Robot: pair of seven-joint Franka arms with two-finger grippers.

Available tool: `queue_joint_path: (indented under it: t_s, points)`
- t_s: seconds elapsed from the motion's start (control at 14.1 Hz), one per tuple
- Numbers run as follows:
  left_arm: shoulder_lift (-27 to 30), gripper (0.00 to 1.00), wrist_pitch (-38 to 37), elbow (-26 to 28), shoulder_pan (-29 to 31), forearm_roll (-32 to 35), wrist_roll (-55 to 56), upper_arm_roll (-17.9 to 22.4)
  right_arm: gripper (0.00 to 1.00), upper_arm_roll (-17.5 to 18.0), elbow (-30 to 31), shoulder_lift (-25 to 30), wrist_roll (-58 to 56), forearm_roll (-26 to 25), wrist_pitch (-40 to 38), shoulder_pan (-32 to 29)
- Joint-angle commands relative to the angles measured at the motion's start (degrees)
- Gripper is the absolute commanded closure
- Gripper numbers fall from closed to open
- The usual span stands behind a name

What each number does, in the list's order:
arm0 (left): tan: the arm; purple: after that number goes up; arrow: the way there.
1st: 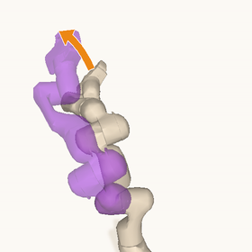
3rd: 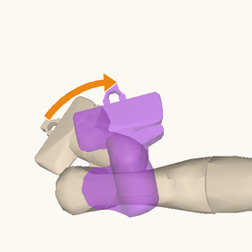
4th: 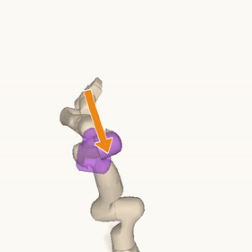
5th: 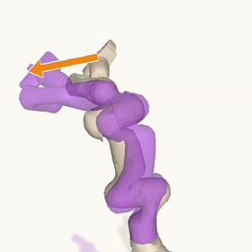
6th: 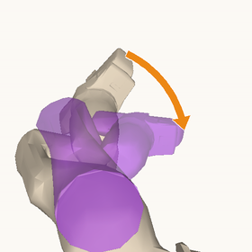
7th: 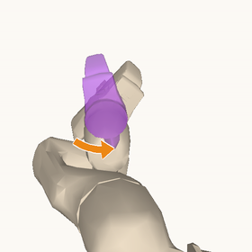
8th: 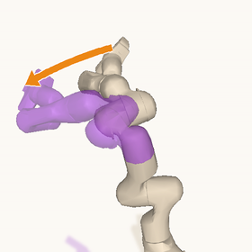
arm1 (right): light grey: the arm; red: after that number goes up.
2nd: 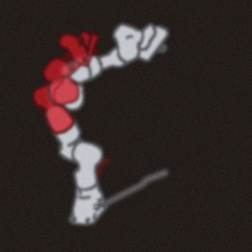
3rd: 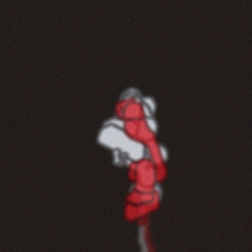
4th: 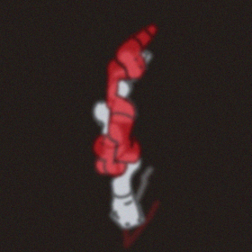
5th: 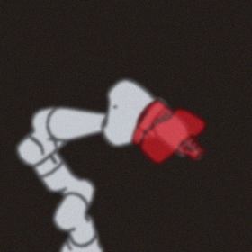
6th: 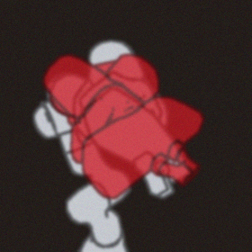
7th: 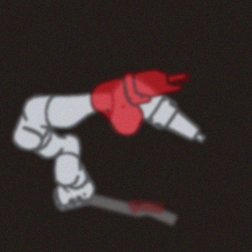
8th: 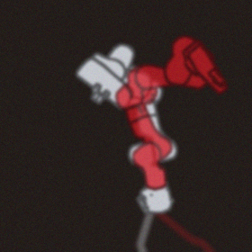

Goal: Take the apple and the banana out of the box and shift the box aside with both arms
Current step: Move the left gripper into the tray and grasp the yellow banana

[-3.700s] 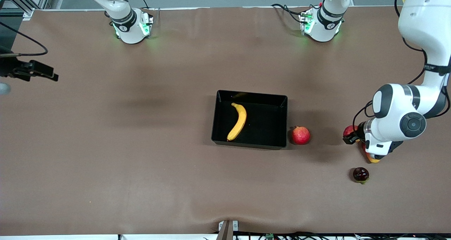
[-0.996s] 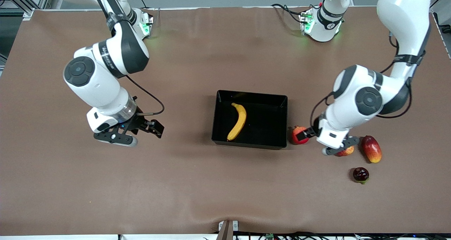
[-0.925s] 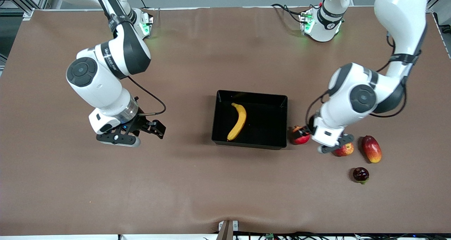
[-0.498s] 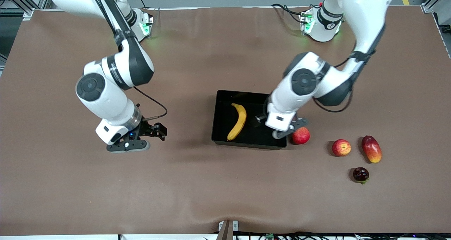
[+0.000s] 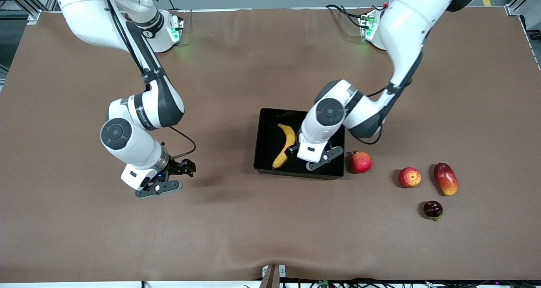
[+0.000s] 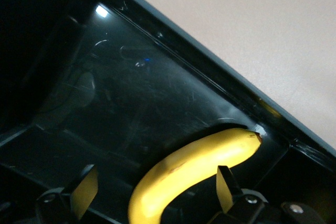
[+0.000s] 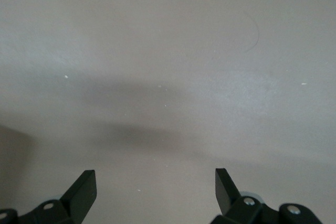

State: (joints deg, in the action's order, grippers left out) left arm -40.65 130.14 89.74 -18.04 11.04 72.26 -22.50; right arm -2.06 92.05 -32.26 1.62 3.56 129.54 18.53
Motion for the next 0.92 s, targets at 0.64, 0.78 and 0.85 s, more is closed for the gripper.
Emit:
queue_joint_path:
  t_s: [0.64, 0.78, 0.85]
  points:
    - [-6.54, 0.0, 2.49, -4.48, -9.64, 2.13, 0.35, 6.16, 0.0, 0.74, -10.92, -7.72, -2.67, 6.0, 0.28, 2.12]
    - [-7.33, 0.03, 2.49, -4.39, -10.35, 4.51, -2.46, 6.16, 0.0, 0.74, -12.85, -8.78, -1.98, 9.78, 0.28, 2.56]
    - [-7.86, 0.06, 2.49, -4.48, -10.44, 4.6, -2.73, 6.16, 0.0, 0.74, -13.99, -9.65, -0.58, 10.58, 0.28, 3.0]
